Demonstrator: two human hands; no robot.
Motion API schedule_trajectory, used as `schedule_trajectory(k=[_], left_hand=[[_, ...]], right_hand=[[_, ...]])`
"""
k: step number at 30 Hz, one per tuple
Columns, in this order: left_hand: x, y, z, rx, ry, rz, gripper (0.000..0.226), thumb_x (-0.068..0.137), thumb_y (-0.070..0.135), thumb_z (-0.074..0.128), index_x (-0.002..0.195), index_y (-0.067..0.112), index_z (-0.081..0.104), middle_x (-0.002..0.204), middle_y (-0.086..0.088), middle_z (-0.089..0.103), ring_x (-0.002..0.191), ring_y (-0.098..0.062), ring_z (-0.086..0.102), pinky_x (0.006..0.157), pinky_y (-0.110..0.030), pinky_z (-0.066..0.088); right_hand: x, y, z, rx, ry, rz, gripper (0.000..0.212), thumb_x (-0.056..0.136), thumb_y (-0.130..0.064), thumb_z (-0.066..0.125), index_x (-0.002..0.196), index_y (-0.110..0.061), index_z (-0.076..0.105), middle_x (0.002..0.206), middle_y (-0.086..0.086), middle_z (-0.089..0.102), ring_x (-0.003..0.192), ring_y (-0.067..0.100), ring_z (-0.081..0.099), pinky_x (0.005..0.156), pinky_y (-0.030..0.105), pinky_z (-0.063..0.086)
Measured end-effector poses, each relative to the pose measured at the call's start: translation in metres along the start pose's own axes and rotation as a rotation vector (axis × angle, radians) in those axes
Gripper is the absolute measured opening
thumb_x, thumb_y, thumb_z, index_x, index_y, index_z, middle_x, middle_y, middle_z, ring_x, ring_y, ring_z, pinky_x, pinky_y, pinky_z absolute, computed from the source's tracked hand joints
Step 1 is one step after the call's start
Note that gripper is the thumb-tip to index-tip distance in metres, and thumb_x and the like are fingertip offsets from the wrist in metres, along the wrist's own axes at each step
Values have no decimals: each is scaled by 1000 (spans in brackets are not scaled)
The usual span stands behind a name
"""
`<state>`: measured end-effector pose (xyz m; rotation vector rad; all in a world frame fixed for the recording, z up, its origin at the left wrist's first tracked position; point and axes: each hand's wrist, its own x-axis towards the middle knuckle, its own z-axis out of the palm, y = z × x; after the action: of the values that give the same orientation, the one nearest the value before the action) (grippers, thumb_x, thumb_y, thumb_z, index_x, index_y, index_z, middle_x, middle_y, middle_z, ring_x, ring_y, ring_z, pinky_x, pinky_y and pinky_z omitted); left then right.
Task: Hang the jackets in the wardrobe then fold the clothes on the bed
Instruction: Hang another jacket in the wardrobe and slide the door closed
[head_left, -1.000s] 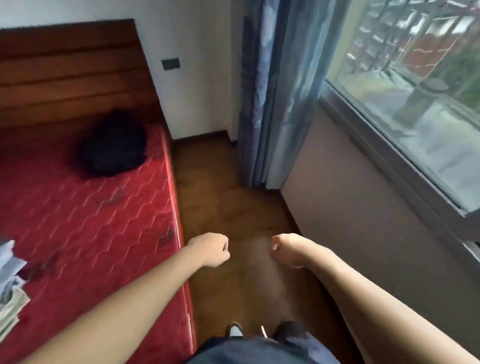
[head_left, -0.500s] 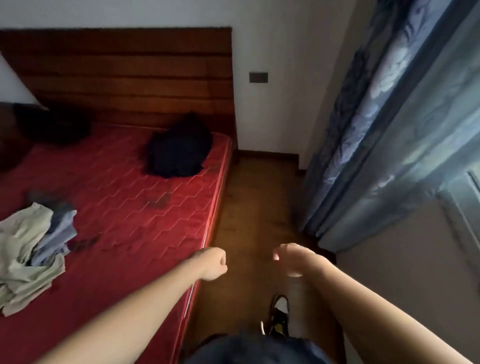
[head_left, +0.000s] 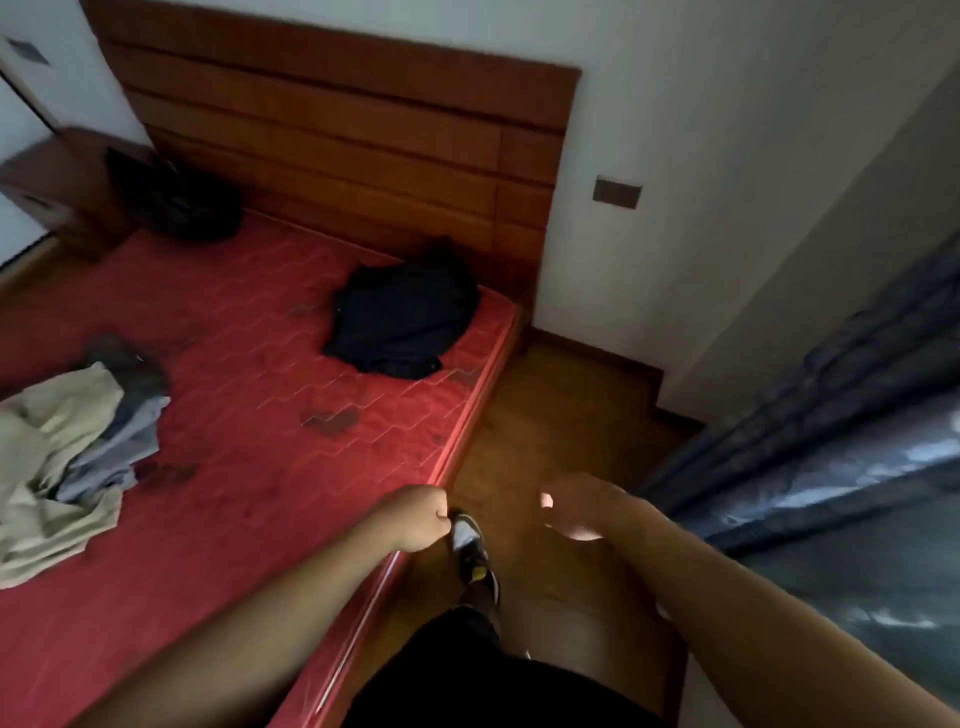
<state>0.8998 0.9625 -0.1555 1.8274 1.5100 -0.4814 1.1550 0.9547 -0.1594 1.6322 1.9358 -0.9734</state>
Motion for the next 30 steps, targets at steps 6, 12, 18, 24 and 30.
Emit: schedule_trajectory(k=[6, 12, 18, 24, 30], left_hand=[[89, -22, -85, -58, 0, 1, 23, 90, 27, 52, 99, 10, 65, 107, -8, 70, 98, -25, 66, 86, -38, 51], [147, -49, -165, -65, 6, -22, 35, 98, 27, 48, 120, 3, 62, 132, -19, 59, 119, -36, 56, 99, -39, 45], [192, -69, -200, -174, 66, -147, 34, 93, 30, 51, 108, 3, 66, 121, -20, 66, 109, -36, 63, 90, -41, 50], [255, -78, -233, -255, 99, -321, 31, 95, 32, 51, 109, 10, 68, 118, -15, 68, 108, -34, 65, 82, -37, 48], [312, -66, -269, -461, 152, -503, 25, 95, 28, 49, 111, 15, 62, 118, -12, 66, 110, -32, 63, 89, -38, 51]], right_hand=[[98, 2, -110, 14, 27, -20, 41, 100, -37, 53, 136, -19, 55, 141, 4, 55, 126, 22, 53, 96, 29, 40], [180, -19, -200, 8, 16, -73, 30, 96, -38, 55, 119, -21, 63, 119, -1, 64, 96, 14, 59, 81, 29, 49], [268, -44, -266, -98, -101, -212, 21, 101, -31, 51, 101, -16, 65, 102, 5, 65, 101, 26, 62, 89, 36, 51], [360, -60, -330, -247, -179, -363, 17, 97, -40, 54, 84, -29, 52, 96, -2, 59, 93, 19, 58, 79, 35, 51], [446, -60, -392, -384, -270, -442, 17, 95, -37, 54, 96, -21, 57, 95, 0, 59, 88, 21, 59, 68, 32, 45]])
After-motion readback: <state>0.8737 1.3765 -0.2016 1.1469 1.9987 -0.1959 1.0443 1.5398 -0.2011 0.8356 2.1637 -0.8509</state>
